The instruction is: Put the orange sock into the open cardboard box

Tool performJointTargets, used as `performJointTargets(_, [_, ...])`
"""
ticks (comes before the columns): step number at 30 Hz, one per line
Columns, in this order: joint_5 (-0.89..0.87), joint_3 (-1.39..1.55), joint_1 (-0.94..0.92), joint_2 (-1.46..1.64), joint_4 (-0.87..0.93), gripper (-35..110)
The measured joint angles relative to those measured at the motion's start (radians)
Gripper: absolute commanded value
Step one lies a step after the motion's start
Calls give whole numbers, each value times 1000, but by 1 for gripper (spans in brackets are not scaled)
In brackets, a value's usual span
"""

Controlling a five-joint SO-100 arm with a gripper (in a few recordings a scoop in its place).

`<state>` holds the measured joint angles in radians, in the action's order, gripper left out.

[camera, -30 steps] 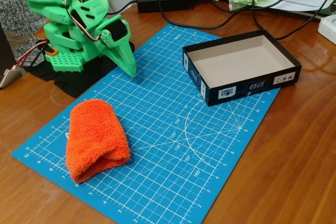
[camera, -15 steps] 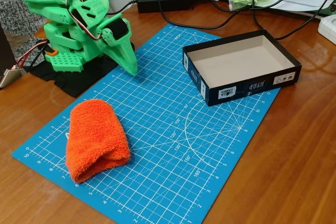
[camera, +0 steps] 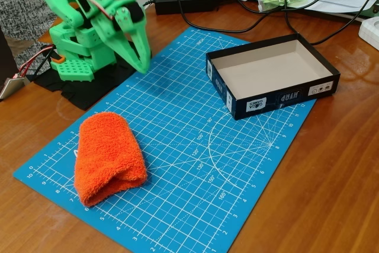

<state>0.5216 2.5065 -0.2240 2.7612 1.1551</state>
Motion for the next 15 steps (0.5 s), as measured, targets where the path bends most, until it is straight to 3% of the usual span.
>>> performJointTargets(7, [440,-477,-232,-440,230,19])
performJointTargets(12, [753,-600,-463,-650,268,21])
performJointTargets(15, [842,-629,-572,-772,232,20])
